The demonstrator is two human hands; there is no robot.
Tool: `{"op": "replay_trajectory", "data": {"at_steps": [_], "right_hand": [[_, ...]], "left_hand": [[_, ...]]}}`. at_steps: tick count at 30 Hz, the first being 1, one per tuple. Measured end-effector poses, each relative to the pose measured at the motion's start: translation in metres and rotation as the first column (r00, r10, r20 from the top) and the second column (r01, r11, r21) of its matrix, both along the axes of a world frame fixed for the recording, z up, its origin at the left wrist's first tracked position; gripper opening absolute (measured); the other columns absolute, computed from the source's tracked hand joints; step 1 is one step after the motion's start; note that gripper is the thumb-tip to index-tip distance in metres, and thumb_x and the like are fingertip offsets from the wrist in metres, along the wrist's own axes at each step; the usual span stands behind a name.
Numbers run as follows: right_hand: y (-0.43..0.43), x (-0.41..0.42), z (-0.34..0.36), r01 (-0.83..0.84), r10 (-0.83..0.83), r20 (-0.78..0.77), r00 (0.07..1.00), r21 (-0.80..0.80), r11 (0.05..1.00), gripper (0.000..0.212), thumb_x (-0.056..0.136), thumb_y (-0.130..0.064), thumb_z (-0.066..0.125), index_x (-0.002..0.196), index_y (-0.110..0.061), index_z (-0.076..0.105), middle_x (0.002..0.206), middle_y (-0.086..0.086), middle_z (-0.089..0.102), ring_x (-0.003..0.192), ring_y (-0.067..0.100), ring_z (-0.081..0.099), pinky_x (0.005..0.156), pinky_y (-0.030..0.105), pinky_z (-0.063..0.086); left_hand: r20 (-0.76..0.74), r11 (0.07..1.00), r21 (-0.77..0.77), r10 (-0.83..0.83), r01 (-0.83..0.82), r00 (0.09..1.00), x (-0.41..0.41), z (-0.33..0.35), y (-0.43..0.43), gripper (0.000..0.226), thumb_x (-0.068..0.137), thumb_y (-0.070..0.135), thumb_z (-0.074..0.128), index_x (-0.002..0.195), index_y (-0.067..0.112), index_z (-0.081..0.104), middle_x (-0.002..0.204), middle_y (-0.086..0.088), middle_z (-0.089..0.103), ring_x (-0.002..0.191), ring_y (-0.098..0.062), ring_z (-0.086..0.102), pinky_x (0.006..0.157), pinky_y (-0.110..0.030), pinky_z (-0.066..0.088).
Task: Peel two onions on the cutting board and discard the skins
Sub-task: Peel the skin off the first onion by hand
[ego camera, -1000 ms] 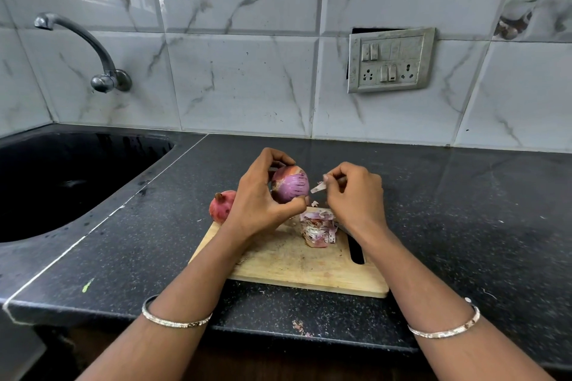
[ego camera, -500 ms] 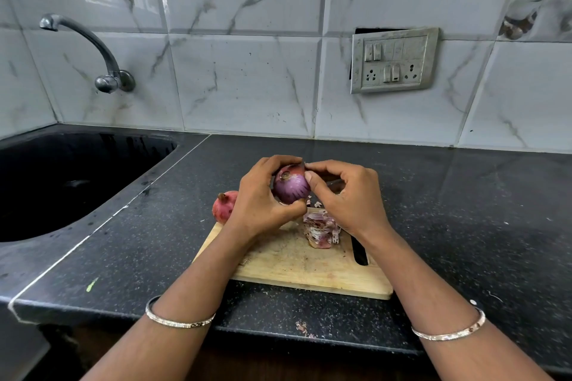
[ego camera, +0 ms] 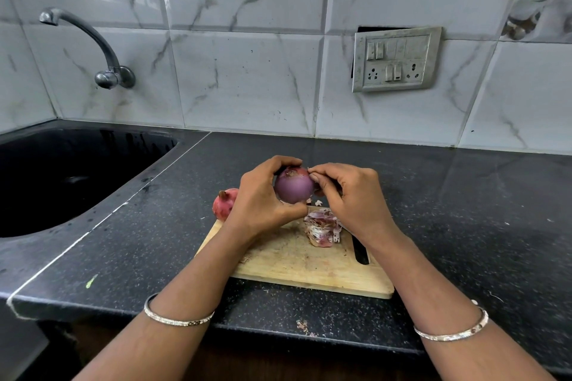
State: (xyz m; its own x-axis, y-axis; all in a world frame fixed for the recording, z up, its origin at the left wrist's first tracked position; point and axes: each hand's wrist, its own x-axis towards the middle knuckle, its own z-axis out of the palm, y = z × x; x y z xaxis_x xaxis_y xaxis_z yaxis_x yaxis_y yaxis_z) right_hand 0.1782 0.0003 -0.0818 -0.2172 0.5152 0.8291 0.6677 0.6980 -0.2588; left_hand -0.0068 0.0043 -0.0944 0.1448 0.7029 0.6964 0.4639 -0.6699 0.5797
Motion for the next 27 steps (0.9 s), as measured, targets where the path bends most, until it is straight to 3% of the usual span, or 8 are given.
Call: {"op": "replay_trajectory", "data": {"at_steps": [3, 10, 15, 20, 27], "right_hand": [[0.0006, -0.0012, -0.0002, 0.014, -0.015, 0.04, 0.999, 0.011, 1.0, 0.012, 0.094, -0.008, 0.068, 0.101, -0.006, 0.077, 0.089, 0.005, 0.076, 0.078, 0.018, 0.071, 0.071, 0.036, 0.059], [0.0008, -0.0023, -0.0011, 0.073, -0.074, 0.02, 0.997, 0.005, 0.997, 0.003, 0.089, -0.008, 0.071, 0.091, -0.009, 0.073, 0.08, 0.0, 0.071, 0.069, 0.013, 0.064, 0.063, 0.038, 0.057], [0.0037, -0.002, -0.0008, 0.059, -0.076, -0.146, 0.986, -0.117, 0.991, 0.005, 0.092, -0.01, 0.07, 0.093, -0.009, 0.075, 0.08, -0.003, 0.072, 0.073, 0.01, 0.069, 0.068, 0.038, 0.06], [0.0037, -0.0014, 0.0005, -0.063, -0.051, -0.385, 0.922, -0.277, 0.959, 0.006, 0.094, -0.01, 0.069, 0.095, -0.01, 0.075, 0.079, -0.002, 0.074, 0.071, 0.01, 0.074, 0.071, 0.039, 0.064], [-0.0042, -0.0049, 0.0059, -0.077, -0.046, -0.362, 0.931, -0.318, 0.945, 0.008, 0.091, -0.013, 0.072, 0.093, -0.017, 0.079, 0.081, -0.008, 0.075, 0.076, 0.007, 0.074, 0.075, 0.036, 0.063]], "left_hand": [[-0.008, 1.0, 0.005, 0.009, -0.009, 1.0, -0.0006, -0.0009, 0.0012, 0.066, 0.061, 0.03, 0.08, 0.124, 0.016, 0.066, 0.114, 0.008, 0.068, 0.105, 0.006, 0.062, 0.084, -0.015, 0.056], [-0.013, 1.0, 0.004, -0.01, 0.01, 1.0, 0.002, -0.0019, 0.0005, 0.066, 0.061, 0.029, 0.081, 0.124, 0.016, 0.066, 0.115, 0.009, 0.068, 0.107, 0.004, 0.062, 0.087, -0.022, 0.058], [0.001, 1.0, 0.015, -0.012, 0.012, 1.0, 0.0017, -0.003, 0.0032, 0.065, 0.064, 0.026, 0.081, 0.126, 0.018, 0.062, 0.119, 0.008, 0.066, 0.109, -0.005, 0.063, 0.088, -0.032, 0.059], [0.006, 0.999, 0.045, 0.01, -0.01, 1.0, 0.0022, -0.0035, 0.0035, 0.062, 0.067, 0.023, 0.078, 0.126, 0.02, 0.06, 0.119, 0.008, 0.063, 0.109, -0.009, 0.062, 0.086, -0.037, 0.058], [-0.016, 0.998, 0.064, 0.023, -0.022, 1.0, 0.0021, -0.0037, 0.0042, 0.062, 0.067, 0.023, 0.078, 0.126, 0.018, 0.06, 0.119, 0.007, 0.061, 0.109, -0.008, 0.061, 0.085, -0.041, 0.059]]}}
